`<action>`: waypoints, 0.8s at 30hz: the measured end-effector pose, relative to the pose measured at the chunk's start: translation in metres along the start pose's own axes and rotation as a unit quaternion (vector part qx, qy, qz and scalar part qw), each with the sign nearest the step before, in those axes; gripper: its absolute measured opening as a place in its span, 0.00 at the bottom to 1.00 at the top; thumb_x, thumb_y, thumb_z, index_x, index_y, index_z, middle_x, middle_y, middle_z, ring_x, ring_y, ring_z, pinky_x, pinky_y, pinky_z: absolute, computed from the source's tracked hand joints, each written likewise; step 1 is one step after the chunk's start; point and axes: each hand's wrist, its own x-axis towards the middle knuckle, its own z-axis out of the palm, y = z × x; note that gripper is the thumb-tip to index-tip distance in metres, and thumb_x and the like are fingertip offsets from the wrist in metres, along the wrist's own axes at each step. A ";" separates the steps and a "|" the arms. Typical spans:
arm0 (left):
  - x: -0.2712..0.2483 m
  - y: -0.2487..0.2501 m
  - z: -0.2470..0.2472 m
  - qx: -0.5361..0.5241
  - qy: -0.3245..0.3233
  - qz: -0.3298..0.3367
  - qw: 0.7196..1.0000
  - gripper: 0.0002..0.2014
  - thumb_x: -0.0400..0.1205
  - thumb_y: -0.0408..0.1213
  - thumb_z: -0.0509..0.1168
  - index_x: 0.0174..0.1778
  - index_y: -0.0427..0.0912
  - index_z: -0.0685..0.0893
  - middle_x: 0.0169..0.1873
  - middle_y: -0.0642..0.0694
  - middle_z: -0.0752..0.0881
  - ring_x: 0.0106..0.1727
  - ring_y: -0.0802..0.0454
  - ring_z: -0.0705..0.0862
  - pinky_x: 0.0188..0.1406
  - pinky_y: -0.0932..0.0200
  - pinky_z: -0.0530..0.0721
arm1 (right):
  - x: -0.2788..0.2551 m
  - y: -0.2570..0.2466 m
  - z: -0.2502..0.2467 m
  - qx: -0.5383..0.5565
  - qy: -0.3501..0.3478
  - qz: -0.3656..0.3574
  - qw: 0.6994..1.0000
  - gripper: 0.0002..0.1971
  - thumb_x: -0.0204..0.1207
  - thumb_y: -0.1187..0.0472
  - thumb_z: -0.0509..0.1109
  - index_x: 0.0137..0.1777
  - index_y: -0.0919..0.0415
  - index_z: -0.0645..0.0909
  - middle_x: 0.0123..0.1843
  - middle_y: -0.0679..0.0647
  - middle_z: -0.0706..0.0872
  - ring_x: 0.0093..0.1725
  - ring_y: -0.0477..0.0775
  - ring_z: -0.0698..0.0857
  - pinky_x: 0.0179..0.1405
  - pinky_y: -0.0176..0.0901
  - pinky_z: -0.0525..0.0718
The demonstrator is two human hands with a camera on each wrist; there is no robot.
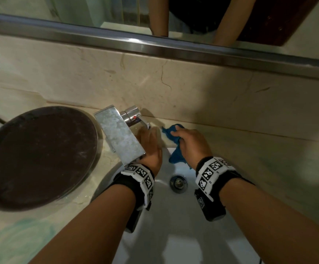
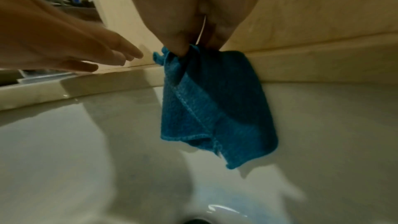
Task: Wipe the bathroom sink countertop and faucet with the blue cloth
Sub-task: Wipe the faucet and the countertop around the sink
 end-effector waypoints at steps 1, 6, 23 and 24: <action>0.004 -0.003 0.007 0.035 -0.028 0.004 0.999 0.27 0.83 0.44 0.43 0.79 0.43 0.54 0.79 0.37 0.57 0.79 0.42 0.54 0.78 0.44 0.56 | -0.002 0.005 -0.006 -0.019 -0.010 0.020 1.000 0.21 0.79 0.74 0.57 0.70 0.63 0.75 0.77 0.60 0.71 0.74 0.58 0.73 0.74 0.40 0.65; 0.013 -0.008 0.014 0.038 -0.035 -0.007 0.999 0.46 0.68 0.60 0.24 0.83 0.44 0.52 0.82 0.39 0.51 0.83 0.40 0.48 0.78 0.45 0.38 | -0.009 0.025 -0.026 -0.109 0.013 0.099 0.989 0.16 0.77 0.67 0.59 0.64 0.61 0.75 0.63 0.62 0.81 0.61 0.63 0.78 0.59 0.49 0.78; 0.024 -0.017 0.030 0.110 0.012 0.044 0.993 0.28 0.77 0.47 0.51 0.59 0.30 0.85 0.58 0.30 0.85 0.58 0.32 0.85 0.53 0.29 0.79 | 0.032 -0.026 0.022 -0.078 -0.003 -0.038 0.996 0.23 0.79 0.69 0.59 0.75 0.61 0.69 0.79 0.60 0.66 0.78 0.59 0.64 0.78 0.40 0.55; 0.023 -0.015 0.029 0.090 0.019 0.047 0.995 0.28 0.76 0.47 0.51 0.57 0.29 0.85 0.56 0.28 0.85 0.56 0.29 0.85 0.51 0.28 0.80 | 0.031 -0.020 0.020 -0.082 -0.006 -0.037 0.996 0.23 0.80 0.70 0.59 0.75 0.61 0.69 0.80 0.61 0.66 0.79 0.59 0.63 0.79 0.40 0.56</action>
